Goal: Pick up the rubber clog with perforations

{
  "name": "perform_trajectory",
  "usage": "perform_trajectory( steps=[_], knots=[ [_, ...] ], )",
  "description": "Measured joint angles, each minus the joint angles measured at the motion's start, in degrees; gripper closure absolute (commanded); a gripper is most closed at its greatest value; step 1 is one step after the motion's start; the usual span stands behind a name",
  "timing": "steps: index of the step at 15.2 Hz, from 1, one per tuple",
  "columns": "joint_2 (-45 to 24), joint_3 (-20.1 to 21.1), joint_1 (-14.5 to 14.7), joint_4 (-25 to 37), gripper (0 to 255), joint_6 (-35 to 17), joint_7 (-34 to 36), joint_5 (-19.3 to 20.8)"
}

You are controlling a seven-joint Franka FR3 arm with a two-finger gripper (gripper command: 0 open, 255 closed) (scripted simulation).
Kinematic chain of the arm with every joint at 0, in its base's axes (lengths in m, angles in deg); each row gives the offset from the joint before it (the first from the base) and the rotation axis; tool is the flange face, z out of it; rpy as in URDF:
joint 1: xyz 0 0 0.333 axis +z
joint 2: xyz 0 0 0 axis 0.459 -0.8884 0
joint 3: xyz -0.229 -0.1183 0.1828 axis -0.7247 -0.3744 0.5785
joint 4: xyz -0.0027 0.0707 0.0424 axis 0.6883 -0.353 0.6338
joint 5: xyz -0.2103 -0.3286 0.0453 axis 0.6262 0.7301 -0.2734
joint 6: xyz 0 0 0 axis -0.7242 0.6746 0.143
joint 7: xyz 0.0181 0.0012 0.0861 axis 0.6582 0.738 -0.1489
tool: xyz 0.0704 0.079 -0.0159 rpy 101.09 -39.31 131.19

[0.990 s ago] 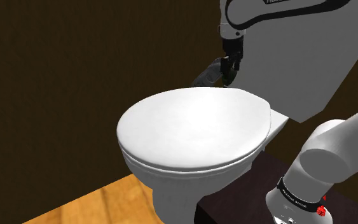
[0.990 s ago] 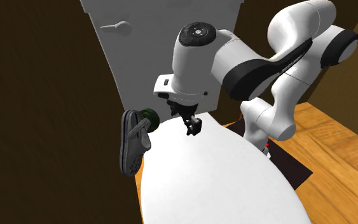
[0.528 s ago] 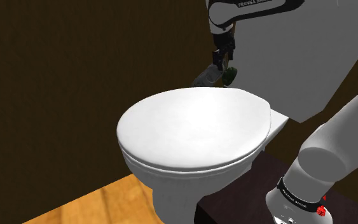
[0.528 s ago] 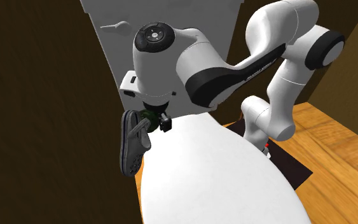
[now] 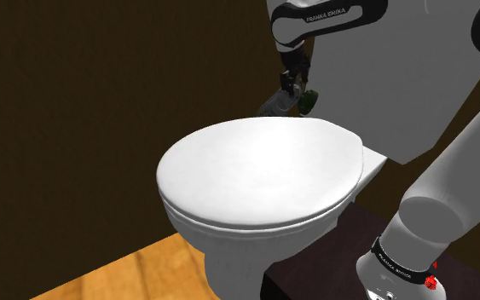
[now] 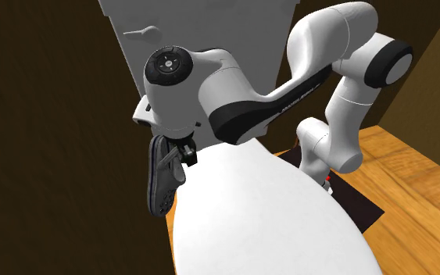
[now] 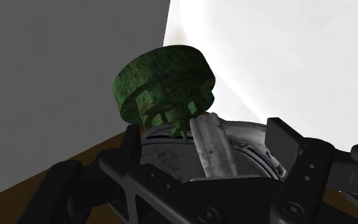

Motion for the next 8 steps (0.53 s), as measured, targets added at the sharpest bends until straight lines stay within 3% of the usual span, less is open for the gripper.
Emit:
perform_trajectory(
  steps=[2, 3, 8],
  knots=[
    [0.0, -0.1, 0.0, -1.3, 0, -1.3, 0.5, 0.1],
    [-0.1, -0.1, -0.1, -1.6, 255, -1.6, 0.6, 0.1],
    [-0.1, -0.1, -0.1, -1.7, 255, -1.9, 0.6, 0.2]
  ],
)
